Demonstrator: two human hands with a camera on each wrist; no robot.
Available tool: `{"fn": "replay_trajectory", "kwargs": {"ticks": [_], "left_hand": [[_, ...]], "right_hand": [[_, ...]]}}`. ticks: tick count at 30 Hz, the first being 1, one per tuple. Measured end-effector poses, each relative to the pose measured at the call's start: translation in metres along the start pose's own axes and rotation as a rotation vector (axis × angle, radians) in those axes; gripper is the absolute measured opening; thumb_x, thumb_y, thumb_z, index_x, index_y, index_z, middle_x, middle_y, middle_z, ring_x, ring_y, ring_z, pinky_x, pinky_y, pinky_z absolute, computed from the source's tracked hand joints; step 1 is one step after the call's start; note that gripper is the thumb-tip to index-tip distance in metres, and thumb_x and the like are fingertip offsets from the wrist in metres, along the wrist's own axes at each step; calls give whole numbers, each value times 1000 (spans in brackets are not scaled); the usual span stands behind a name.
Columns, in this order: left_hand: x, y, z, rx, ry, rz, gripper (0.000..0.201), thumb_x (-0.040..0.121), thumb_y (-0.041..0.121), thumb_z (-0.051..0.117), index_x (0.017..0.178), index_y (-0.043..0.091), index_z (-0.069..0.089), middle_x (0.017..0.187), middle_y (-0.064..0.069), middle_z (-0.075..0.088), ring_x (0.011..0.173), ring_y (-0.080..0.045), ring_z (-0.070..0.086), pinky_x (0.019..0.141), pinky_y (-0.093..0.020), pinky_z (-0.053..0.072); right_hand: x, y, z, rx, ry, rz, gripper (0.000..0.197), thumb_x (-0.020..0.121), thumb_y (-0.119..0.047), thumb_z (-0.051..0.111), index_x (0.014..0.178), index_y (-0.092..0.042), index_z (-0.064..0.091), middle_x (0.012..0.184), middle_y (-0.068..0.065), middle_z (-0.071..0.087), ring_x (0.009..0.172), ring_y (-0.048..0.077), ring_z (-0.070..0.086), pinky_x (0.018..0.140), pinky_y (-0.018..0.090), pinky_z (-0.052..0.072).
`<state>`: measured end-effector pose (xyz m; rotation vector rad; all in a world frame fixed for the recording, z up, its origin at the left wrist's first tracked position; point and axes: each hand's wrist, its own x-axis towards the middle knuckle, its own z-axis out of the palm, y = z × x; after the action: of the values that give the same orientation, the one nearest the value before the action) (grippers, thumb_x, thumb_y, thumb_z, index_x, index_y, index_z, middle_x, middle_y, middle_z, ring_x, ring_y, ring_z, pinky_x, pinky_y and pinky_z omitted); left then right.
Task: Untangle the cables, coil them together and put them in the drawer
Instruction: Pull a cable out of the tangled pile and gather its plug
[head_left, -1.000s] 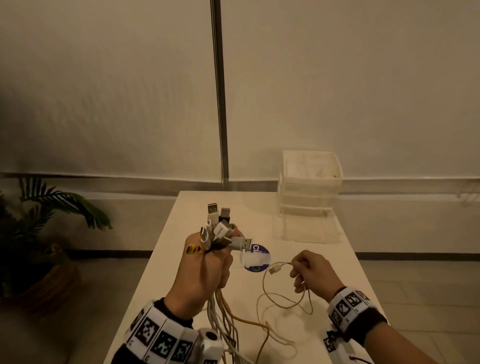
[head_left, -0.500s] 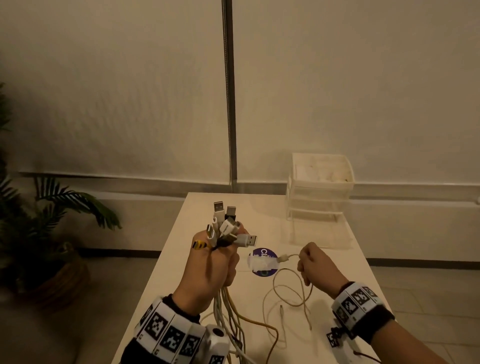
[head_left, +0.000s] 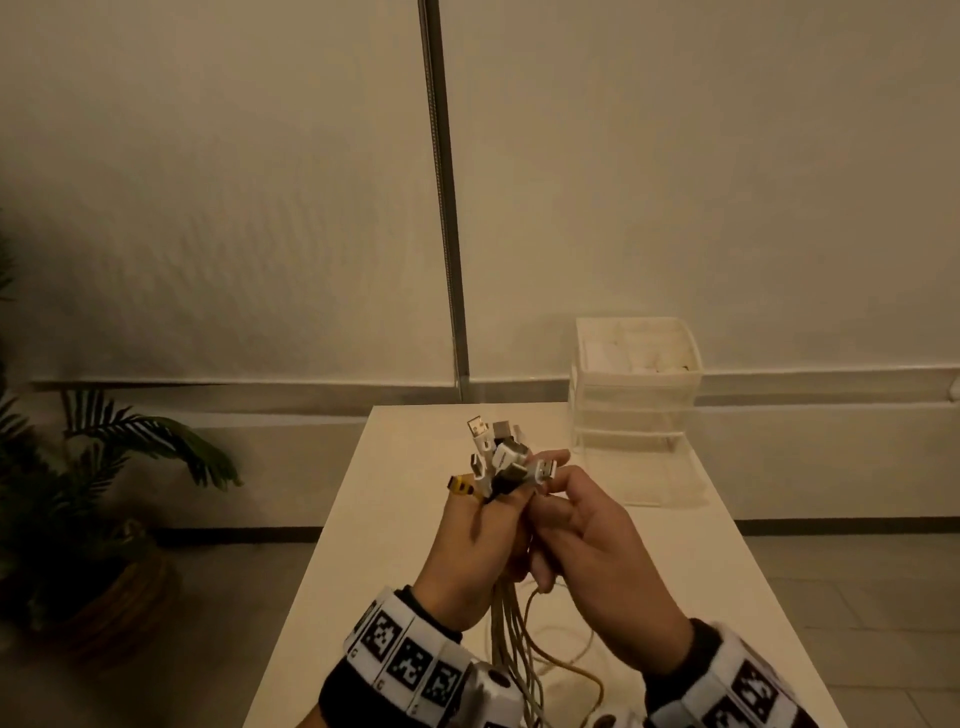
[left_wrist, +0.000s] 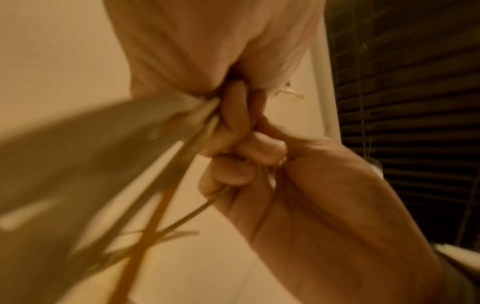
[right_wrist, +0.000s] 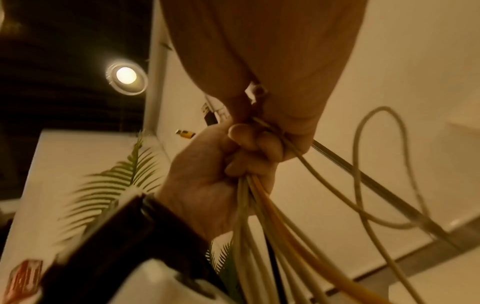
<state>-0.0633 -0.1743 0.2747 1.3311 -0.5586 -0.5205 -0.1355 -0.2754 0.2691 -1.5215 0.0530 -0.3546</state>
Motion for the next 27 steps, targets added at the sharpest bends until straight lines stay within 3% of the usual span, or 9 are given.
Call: {"fn": "replay_trajectory", "kwargs": {"ticks": [3,7,11,12,14,16,21,25,27], "left_hand": [[-2,2,2,-26,21,-15,33,102,11,41,107,17,73,52,-6,48,38,-8,38,40,-17,32],[3,4,-7,-92,202,-18,33,98,15,49,73,20,69,64,-9,44,49,-13,34,45,-24,29],[6,23,-27,-409,181,7,38,99,32,46,66,13,46,61,-4,48,64,-21,60,62,-36,54],[3,28,-33,-445,145,3,41,98,35,45,63,14,43,58,-3,43,55,-19,55,56,-34,53],[-1,33,-45,-398,82,-38,41,93,40,48,60,18,38,55,1,28,41,-11,28,39,-22,30],[-4,32,-54,-178,23,-66,38,90,37,50,60,18,37,54,3,23,42,-9,17,38,-20,18],[-7,11,-15,322,-90,78,18,96,3,52,82,1,63,49,10,49,41,0,40,44,-13,33],[-3,-3,11,348,13,123,8,89,8,67,96,7,70,83,1,73,72,-4,68,60,-13,50],[-1,-3,11,391,40,119,12,88,10,68,99,8,71,83,-1,73,62,0,65,54,-10,46]], "right_hand": [[-4,-5,-3,-137,34,-1,14,96,-1,46,95,-9,58,68,27,61,43,23,45,48,34,40],[-14,7,-16,-214,-70,90,26,97,-20,52,80,-4,62,55,9,57,43,17,44,47,26,38],[-38,42,-43,-380,-284,220,33,100,-27,47,70,-16,56,53,-3,49,48,8,41,52,24,37],[-42,51,-56,-474,-288,229,34,99,-31,48,68,-20,54,54,-5,48,51,6,41,54,24,37],[-46,62,-86,-658,-252,235,38,95,-47,46,64,-25,50,56,-6,49,55,0,42,58,25,37],[-43,63,-108,-760,-169,243,42,86,-61,40,63,-28,51,58,-6,50,56,1,44,60,26,38],[-7,23,-86,-634,-90,167,38,98,-32,47,63,-18,50,57,-7,45,51,4,39,54,25,37],[10,-5,-54,-482,-138,126,27,97,-16,48,79,0,61,58,-10,50,48,-1,40,51,17,35],[11,-8,-51,-462,-118,139,22,95,-8,48,79,-1,62,59,-8,49,47,0,39,52,20,35]]}}
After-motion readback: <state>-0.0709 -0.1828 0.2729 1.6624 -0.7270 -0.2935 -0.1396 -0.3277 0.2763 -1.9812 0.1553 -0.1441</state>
